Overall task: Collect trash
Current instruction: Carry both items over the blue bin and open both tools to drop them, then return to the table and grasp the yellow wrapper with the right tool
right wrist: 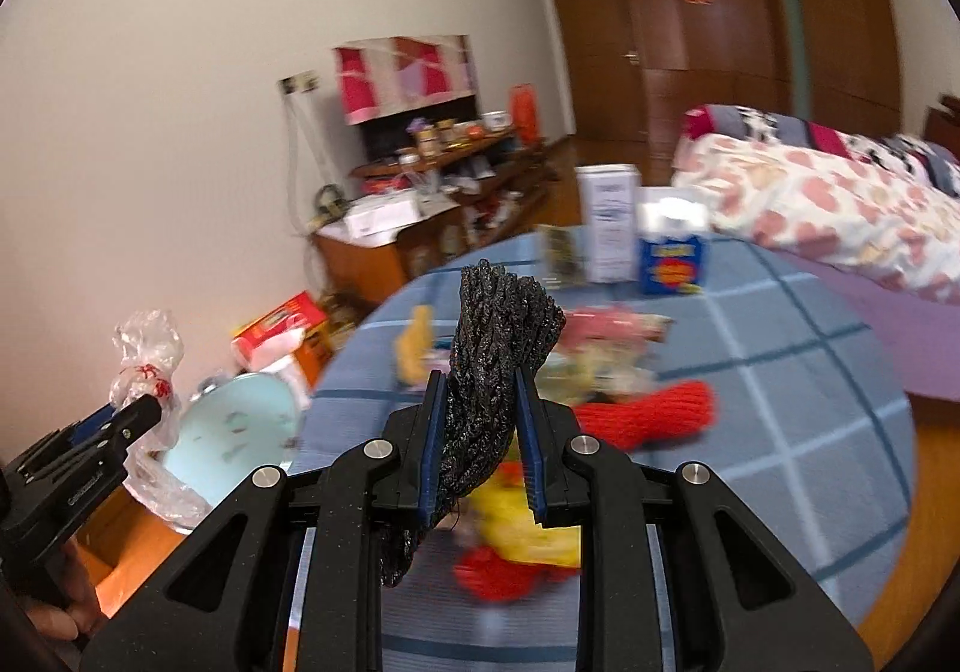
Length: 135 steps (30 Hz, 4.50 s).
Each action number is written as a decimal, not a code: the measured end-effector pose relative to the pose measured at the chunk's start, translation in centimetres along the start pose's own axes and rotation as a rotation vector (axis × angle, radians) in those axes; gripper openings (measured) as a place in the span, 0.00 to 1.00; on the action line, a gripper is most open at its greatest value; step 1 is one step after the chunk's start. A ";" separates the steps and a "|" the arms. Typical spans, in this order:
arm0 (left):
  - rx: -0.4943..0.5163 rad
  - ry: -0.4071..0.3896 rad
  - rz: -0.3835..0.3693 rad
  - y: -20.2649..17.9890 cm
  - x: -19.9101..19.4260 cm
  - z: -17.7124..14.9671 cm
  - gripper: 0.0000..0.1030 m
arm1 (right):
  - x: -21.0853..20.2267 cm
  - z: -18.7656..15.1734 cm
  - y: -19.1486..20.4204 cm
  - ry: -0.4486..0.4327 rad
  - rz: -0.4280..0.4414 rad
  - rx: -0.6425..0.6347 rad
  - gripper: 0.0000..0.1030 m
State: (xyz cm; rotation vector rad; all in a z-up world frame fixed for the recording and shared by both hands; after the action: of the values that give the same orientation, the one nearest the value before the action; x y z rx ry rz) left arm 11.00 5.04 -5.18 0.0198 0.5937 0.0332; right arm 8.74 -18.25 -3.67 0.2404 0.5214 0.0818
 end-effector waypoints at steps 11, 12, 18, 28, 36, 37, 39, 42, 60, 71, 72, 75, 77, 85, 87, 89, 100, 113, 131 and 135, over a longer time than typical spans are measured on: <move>-0.059 0.019 0.153 7.9 1.3 -0.2 0.37 | 5.3 -1.1 9.3 0.065 0.126 -0.168 0.23; -0.065 0.029 0.158 8.4 1.7 -0.4 0.37 | 5.7 -1.4 9.8 0.072 0.139 -0.178 0.23; -0.057 0.072 0.164 8.9 3.2 -1.3 0.37 | 9.5 -2.6 13.0 0.149 0.218 -0.226 0.23; -0.024 0.154 0.134 8.3 6.1 -2.9 0.38 | 14.9 -5.0 15.9 0.304 0.266 -0.277 0.23; -0.018 0.176 0.134 8.2 7.4 -3.4 0.44 | 16.7 -5.5 16.1 0.350 0.286 -0.284 0.32; -0.019 0.175 0.140 8.3 7.4 -3.4 0.46 | 16.7 -5.5 16.0 0.353 0.290 -0.277 0.34; -0.022 0.173 0.156 8.4 7.4 -3.5 0.57 | 16.6 -5.4 15.9 0.347 0.289 -0.267 0.42; -0.030 0.165 0.174 8.7 7.2 -3.3 0.66 | 16.3 -5.0 15.6 0.323 0.276 -0.271 0.57; -0.071 0.138 0.185 7.3 4.2 -1.9 0.85 | 10.2 -2.1 11.4 0.144 0.183 -0.169 0.90; -0.028 0.108 0.137 3.8 2.0 -1.3 0.91 | 6.2 -1.5 6.5 0.100 0.104 -0.094 0.90; -0.023 0.109 0.131 3.4 1.9 -1.3 0.91 | 5.8 -1.6 5.9 0.098 0.097 -0.087 0.90; 0.002 0.111 0.104 1.8 1.5 -1.5 0.91 | 4.9 -1.6 4.4 0.089 0.077 -0.066 0.90; 0.024 0.106 0.090 0.8 1.2 -1.6 0.91 | 4.2 -1.5 3.6 0.078 0.068 -0.049 0.90; 0.067 0.102 0.036 -2.3 0.1 -2.0 0.92 | 1.4 -2.1 -1.8 0.048 -0.015 0.026 0.90; 0.073 0.115 0.014 -3.1 0.1 -2.3 0.93 | 1.0 -2.6 -3.3 0.056 -0.041 0.051 0.90; 0.080 0.124 -0.001 -3.7 0.2 -2.5 0.93 | 0.7 -3.1 -4.5 0.062 -0.057 0.067 0.89; 0.146 0.149 -0.034 -6.9 0.0 -4.2 0.93 | 1.3 -4.0 -5.0 0.082 -0.040 0.039 0.78; 0.153 0.159 -0.032 -7.2 0.1 -4.6 0.93 | 4.5 -5.4 -5.1 0.200 0.025 0.050 0.37; 0.182 0.152 -0.121 -10.4 -0.2 -5.7 0.92 | -2.1 -4.2 -10.9 0.062 -0.094 0.138 0.34; 0.231 0.132 -0.157 -12.7 -0.4 -6.1 0.91 | -2.3 -5.0 -12.6 0.070 -0.138 0.155 0.34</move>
State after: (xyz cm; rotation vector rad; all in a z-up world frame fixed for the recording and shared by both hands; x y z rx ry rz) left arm 7.54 -7.58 -10.35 0.1958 0.7275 -0.1877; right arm 4.41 -29.71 -9.83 0.3537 0.6135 -0.0848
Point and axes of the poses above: each gripper's, at about its wrist camera, not at the fingertips, and x roughly the way its jaws point, y to its left, z to its top, the point moved 2 cm from there along x, roughly the way its jaws point, and after that the axes turned 8 degrees about z, right-handed, at the moved point
